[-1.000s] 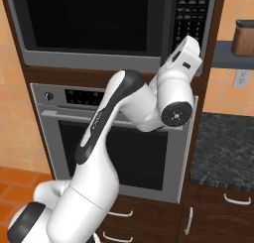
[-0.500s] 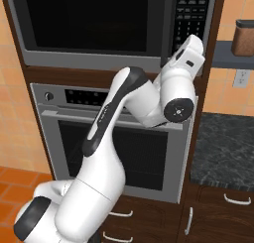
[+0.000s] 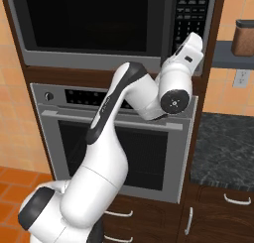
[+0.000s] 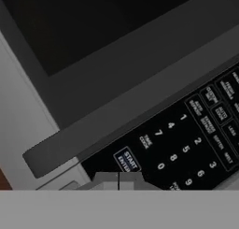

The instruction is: Open the microwave, place the bowl with waffle inside the microwave, then close the microwave door and turn it on.

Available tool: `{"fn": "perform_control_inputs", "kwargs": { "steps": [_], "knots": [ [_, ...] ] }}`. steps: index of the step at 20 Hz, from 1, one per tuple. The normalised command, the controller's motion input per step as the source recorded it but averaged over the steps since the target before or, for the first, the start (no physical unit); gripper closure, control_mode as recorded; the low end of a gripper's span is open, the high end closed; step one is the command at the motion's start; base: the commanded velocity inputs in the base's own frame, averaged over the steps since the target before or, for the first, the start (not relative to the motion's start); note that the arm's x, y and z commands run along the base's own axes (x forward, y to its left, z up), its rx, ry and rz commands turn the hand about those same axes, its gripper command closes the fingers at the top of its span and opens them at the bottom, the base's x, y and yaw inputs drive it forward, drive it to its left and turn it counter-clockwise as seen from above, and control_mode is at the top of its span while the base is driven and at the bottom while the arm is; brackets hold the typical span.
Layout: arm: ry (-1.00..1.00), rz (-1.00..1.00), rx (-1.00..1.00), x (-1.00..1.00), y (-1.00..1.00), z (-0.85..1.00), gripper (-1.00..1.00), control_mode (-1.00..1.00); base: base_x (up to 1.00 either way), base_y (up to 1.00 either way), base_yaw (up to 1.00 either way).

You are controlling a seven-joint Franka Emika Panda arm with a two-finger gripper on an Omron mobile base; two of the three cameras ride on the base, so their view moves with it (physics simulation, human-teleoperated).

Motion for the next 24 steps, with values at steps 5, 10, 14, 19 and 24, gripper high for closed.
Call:
{"fn": "perform_control_inputs", "kwargs": {
  "steps": [5, 10, 14, 19, 24],
  "knots": [
    [0.01, -0.05, 0.00, 0.17, -0.08, 0.00, 1.00, -1.00, 0.00, 0.00, 0.00],
    [0.00, -0.03, 0.00, 0.10, -0.07, 0.00, 1.00, -1.00, 0.00, 0.00, 0.00],
    [0.00, 0.00, 0.00, 0.11, 0.00, 0.01, 1.00, -1.00, 0.00, 0.00, 0.00],
    [-0.03, 0.00, 0.00, 0.04, 0.00, 0.08, 1.00, -1.00, 0.00, 0.00, 0.00],
    [-0.02, 0.00, 0.00, 0.20, -0.01, 0.08, 1.00, -1.00, 0.00, 0.00, 0.00]
  ]
}}
